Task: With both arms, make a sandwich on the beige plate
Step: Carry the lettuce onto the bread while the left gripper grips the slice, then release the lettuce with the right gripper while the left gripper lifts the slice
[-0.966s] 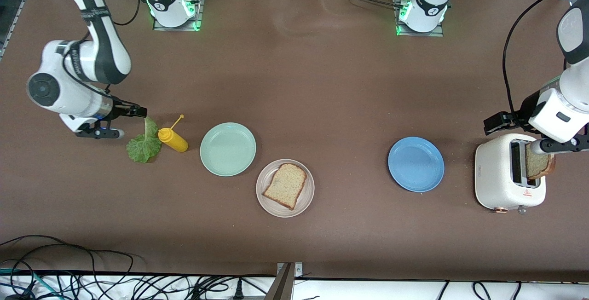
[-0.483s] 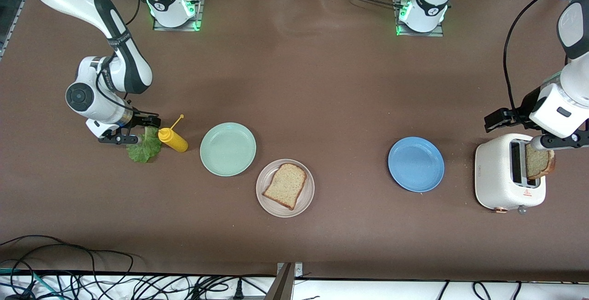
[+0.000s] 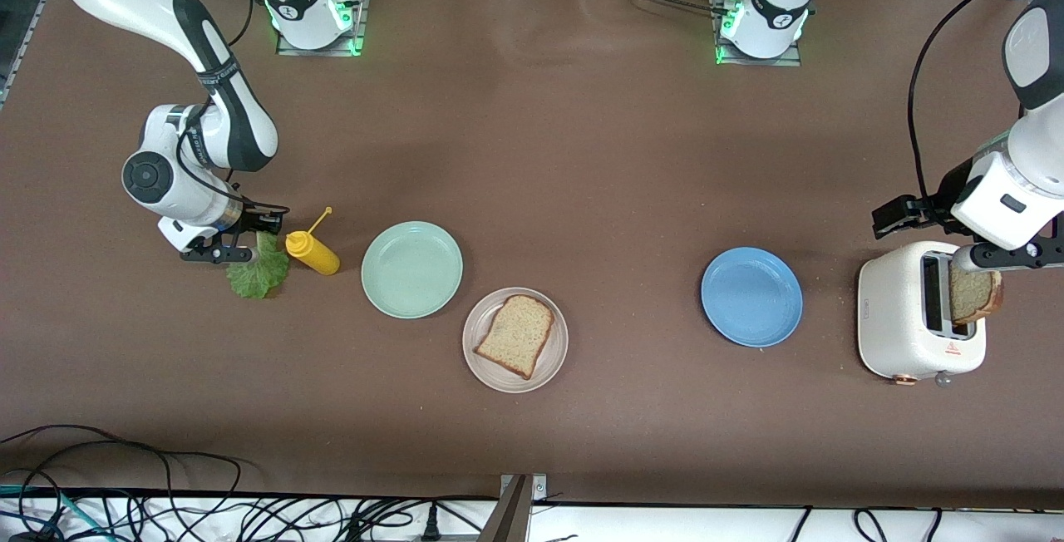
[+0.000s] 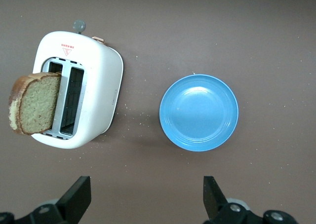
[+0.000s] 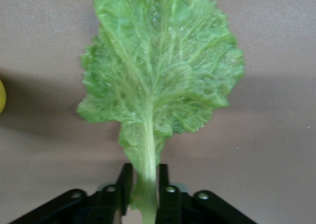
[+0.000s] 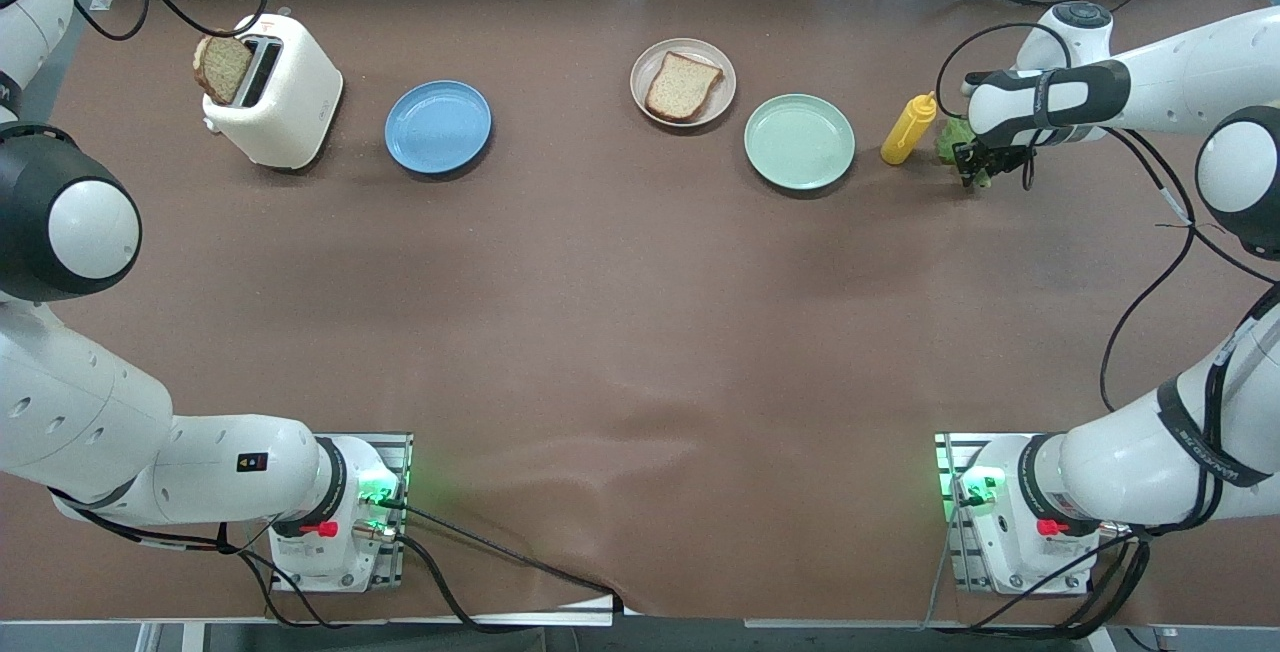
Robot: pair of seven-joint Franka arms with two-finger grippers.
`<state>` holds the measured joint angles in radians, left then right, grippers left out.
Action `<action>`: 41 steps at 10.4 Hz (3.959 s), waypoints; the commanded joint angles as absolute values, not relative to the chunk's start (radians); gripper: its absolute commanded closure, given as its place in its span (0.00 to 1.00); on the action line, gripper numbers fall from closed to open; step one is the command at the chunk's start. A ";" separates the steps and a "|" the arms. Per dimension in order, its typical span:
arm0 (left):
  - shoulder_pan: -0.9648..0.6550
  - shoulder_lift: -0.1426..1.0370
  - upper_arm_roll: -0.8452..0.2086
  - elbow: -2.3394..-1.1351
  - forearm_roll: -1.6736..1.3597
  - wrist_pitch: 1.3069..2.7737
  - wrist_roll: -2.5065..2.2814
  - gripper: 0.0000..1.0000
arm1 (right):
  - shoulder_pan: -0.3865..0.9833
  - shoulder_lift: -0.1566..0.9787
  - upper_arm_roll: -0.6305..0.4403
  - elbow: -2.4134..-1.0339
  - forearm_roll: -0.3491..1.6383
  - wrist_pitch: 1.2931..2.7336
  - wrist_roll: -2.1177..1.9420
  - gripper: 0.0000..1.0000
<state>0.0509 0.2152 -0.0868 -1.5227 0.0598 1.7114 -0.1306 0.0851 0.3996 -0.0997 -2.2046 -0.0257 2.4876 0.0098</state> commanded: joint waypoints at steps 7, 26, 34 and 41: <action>0.145 0.202 -0.091 -1.505 0.078 1.726 0.041 0.00 | 0.092 0.365 -0.075 -1.786 -0.026 1.861 -0.032 1.00; 0.402 0.538 -0.094 -1.407 0.003 1.881 0.474 0.82 | 0.643 0.779 -0.048 -1.246 0.173 2.202 0.866 1.00; 0.403 0.486 -0.097 -1.298 0.002 1.801 0.465 1.00 | 0.690 0.954 -0.051 -1.230 0.156 2.594 0.891 0.00; 0.376 0.417 -0.260 -1.238 -0.003 1.654 0.038 1.00 | 0.673 0.636 -0.185 -1.293 0.160 1.819 0.422 0.00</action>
<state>0.3836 0.4164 -0.2000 -1.2655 0.0119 1.6931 0.1841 0.6732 0.7167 -0.1521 -1.2284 0.1520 1.9372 0.5783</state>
